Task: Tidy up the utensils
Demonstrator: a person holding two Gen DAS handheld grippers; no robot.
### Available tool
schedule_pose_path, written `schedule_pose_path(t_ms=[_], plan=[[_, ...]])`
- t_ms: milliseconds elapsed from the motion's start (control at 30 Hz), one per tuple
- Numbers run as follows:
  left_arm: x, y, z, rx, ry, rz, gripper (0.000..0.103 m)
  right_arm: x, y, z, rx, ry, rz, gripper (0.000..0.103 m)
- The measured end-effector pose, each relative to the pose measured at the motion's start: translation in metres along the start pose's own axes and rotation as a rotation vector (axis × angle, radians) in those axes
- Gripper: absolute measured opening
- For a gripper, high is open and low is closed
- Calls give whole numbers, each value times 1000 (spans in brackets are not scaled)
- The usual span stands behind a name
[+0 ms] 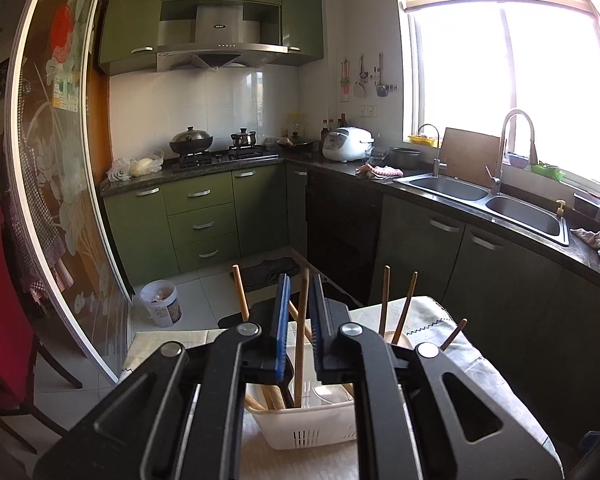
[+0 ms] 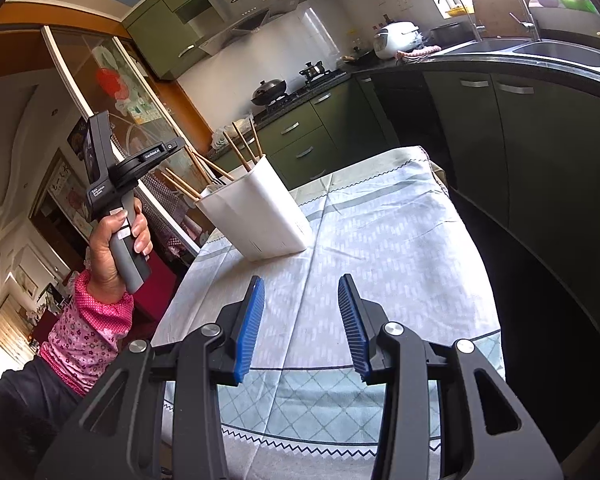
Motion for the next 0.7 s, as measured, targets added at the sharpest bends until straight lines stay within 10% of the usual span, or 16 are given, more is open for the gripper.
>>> schedule_pose_path(t_ms=[700], plan=[[126,65,-6,107,-135,21,96,-4,31,4,76,3,26,50]])
Point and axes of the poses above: each gripper's, at about its wrist camera, not at the fingertips, and x roughly against the way its jaws point, y to its left, z to its underside, the point moved 2 cm from there along -x, roughly the way its jaws point, and after that the axes turned 13 degrees about -z, right-handed, at the moved point
